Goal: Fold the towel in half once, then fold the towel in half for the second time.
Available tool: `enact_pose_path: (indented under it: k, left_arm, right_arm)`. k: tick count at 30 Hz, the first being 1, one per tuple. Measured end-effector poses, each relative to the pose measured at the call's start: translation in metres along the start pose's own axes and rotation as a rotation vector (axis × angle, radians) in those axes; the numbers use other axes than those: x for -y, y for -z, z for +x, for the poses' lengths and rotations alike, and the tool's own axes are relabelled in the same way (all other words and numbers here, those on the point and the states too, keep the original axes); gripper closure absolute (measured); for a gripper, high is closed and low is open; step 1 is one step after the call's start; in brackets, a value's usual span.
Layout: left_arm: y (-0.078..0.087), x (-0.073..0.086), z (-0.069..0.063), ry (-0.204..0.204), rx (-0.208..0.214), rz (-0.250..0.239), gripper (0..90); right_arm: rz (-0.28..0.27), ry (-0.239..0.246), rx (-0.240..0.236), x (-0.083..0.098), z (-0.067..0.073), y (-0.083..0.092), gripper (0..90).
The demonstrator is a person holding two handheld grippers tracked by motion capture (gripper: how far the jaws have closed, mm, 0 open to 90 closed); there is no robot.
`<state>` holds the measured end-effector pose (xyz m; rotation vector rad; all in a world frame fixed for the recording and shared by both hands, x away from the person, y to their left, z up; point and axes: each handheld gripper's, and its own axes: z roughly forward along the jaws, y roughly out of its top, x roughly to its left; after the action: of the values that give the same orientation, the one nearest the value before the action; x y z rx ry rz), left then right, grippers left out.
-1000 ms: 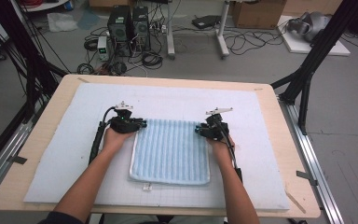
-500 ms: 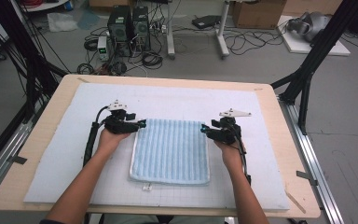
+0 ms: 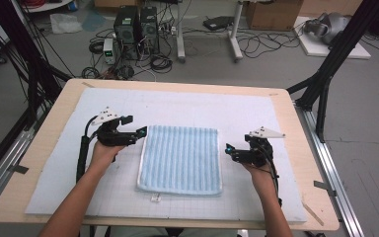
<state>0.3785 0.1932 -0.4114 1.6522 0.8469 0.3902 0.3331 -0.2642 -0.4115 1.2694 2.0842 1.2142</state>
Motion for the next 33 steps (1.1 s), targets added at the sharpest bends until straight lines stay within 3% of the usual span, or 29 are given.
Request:
enact_pose_path:
  k: [6,12,15,21,29,33]
  left_arm:
    - [0.001,0.007,-0.001,0.000,0.004,0.009,16.1]
    - [0.002,0.009,0.001,0.011,0.002,-0.009,16.0]
    - [0.004,0.009,0.002,0.009,0.001,-0.004,16.0]
    - [0.006,0.008,0.003,0.001,-0.014,-0.010,16.1]
    - [0.007,0.009,0.010,0.049,-0.018,-0.022,16.3]
    - [0.007,0.009,0.009,0.046,-0.017,-0.019,16.3]
  right_arm:
    - [0.033,0.015,0.025,0.006,-0.002,0.001,11.9]
    - [-0.002,0.009,0.035,0.005,-0.007,0.002,11.7]
    - [0.015,-0.006,0.055,0.005,-0.009,0.002,11.7]
    - [-0.006,-0.006,0.059,0.005,-0.010,0.008,11.7]
    - [-0.025,-0.027,0.054,0.005,-0.011,0.008,11.7]
    - [-0.025,-0.026,0.057,0.005,-0.012,0.010,11.7]
